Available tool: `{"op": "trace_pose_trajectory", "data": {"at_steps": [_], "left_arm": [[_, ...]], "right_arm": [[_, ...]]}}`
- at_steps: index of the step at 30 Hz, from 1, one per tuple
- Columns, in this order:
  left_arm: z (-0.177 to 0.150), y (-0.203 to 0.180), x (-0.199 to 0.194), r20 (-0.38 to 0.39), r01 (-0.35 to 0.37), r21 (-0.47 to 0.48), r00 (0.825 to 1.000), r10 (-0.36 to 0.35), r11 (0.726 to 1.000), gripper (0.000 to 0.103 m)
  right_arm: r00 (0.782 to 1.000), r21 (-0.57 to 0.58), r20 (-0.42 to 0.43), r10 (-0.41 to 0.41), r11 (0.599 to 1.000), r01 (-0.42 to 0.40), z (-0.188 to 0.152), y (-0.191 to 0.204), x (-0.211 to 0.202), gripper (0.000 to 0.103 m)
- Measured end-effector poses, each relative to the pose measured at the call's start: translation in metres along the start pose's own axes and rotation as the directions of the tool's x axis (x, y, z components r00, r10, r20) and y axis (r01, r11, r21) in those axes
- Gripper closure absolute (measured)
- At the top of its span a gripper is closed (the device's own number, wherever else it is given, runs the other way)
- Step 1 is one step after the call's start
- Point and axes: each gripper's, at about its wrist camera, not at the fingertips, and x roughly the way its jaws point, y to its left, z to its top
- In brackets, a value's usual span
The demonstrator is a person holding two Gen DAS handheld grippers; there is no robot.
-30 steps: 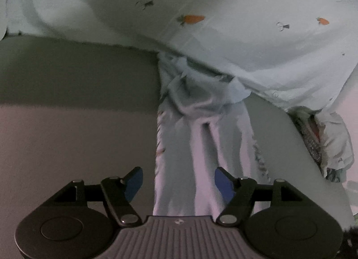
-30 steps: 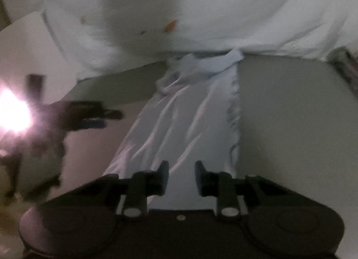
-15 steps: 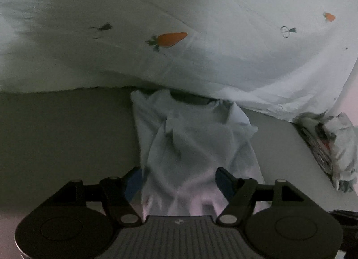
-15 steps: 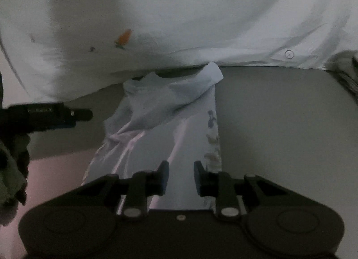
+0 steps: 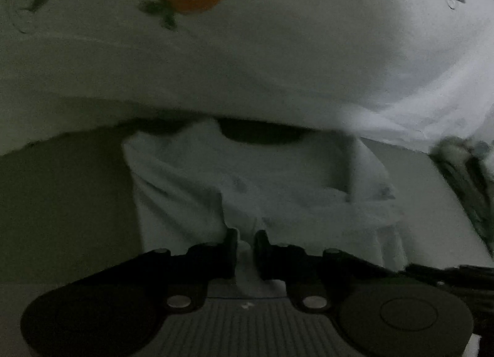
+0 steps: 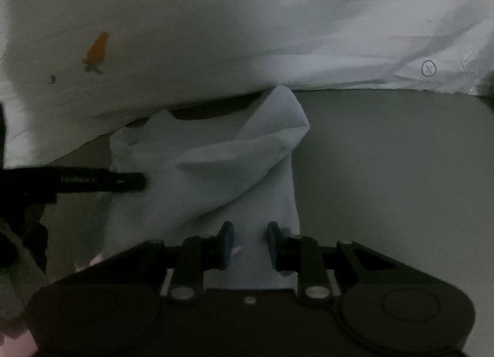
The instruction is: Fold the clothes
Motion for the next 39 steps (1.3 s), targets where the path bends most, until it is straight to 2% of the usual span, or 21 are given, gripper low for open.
{"op": "trace_pose_trajectory", "data": {"at_steps": [5, 7, 11, 13, 16, 18, 19, 20, 21, 24, 28, 30, 32, 35, 37, 39], "left_arm": [[0.009, 0.021, -0.039, 0.143, -0.029, -0.161, 0.988, 0.052, 0.987, 0.091], [0.011, 0.030, -0.054, 0.179, -0.051, -0.211, 0.980, 0.090, 0.976, 0.096], [0.010, 0.042, -0.059, 0.177, -0.131, -0.211, 0.969, 0.169, 0.969, 0.096], [0.008, 0.049, -0.056, 0.144, -0.127, -0.219, 0.976, 0.161, 0.967, 0.096], [0.003, 0.048, -0.059, 0.131, -0.109, -0.199, 0.982, 0.137, 0.974, 0.095], [-0.006, 0.046, -0.067, 0.126, -0.081, -0.192, 0.986, 0.107, 0.978, 0.090], [-0.011, 0.046, -0.070, 0.122, -0.064, -0.190, 0.989, 0.088, 0.980, 0.088], [-0.016, 0.044, -0.073, 0.116, -0.045, -0.190, 0.991, 0.068, 0.981, 0.086], [-0.023, 0.042, -0.075, 0.107, -0.027, -0.186, 0.993, 0.048, 0.982, 0.084], [-0.042, 0.029, -0.080, 0.079, 0.000, -0.133, 0.997, 0.010, 0.991, 0.080], [-0.062, 0.010, -0.085, 0.048, 0.036, -0.051, 0.998, -0.034, 0.998, 0.069], [-0.070, 0.003, -0.080, 0.047, 0.030, -0.009, 0.998, -0.030, 1.000, 0.058], [-0.074, -0.004, -0.071, 0.053, 0.015, 0.049, 0.998, -0.017, 0.999, 0.052], [-0.080, -0.013, -0.055, 0.023, 0.006, 0.154, 1.000, -0.010, 0.988, 0.051], [-0.087, -0.015, -0.051, 0.037, -0.005, 0.208, 0.999, -0.002, 0.978, 0.052], [-0.095, -0.017, -0.052, 0.077, -0.043, 0.249, 0.997, 0.024, 0.968, 0.069]], "right_arm": [[0.999, -0.060, 0.036, -0.005, 0.998, 0.007, 0.019, 0.009, 0.015, 0.078], [0.998, -0.108, 0.057, 0.007, 0.994, -0.001, 0.030, 0.017, 0.023, 0.078], [0.996, -0.183, 0.088, 0.026, 0.983, -0.010, 0.055, 0.034, 0.049, 0.078], [0.998, -0.172, 0.060, 0.017, 0.985, -0.006, 0.065, 0.036, 0.071, 0.079], [0.998, -0.189, 0.063, -0.031, 0.981, 0.043, 0.072, 0.040, 0.089, 0.080], [0.994, -0.190, 0.097, -0.056, 0.979, 0.074, 0.074, 0.043, 0.082, 0.076], [0.992, -0.184, 0.112, -0.059, 0.980, 0.079, 0.074, 0.044, 0.076, 0.068], [0.991, -0.180, 0.124, -0.055, 0.981, 0.077, 0.072, 0.046, 0.069, 0.063], [0.990, -0.180, 0.132, -0.040, 0.982, 0.064, 0.069, 0.049, 0.059, 0.063], [0.988, -0.185, 0.151, 0.015, 0.983, 0.014, 0.058, 0.058, 0.030, 0.063], [0.981, -0.219, 0.129, 0.146, 0.969, -0.115, 0.038, 0.081, 0.001, 0.063], [0.980, -0.235, 0.115, 0.163, 0.963, -0.132, 0.033, 0.090, -0.002, 0.063], [0.984, -0.242, 0.105, 0.145, 0.963, -0.116, 0.033, 0.096, -0.002, 0.063], [0.988, -0.211, 0.105, 0.114, 0.973, -0.090, 0.035, 0.094, -0.003, 0.063], [0.989, -0.186, 0.101, 0.111, 0.978, -0.091, 0.036, 0.089, -0.006, 0.063], [0.990, -0.179, 0.092, 0.103, 0.980, -0.085, 0.031, 0.086, -0.012, 0.063]]}}
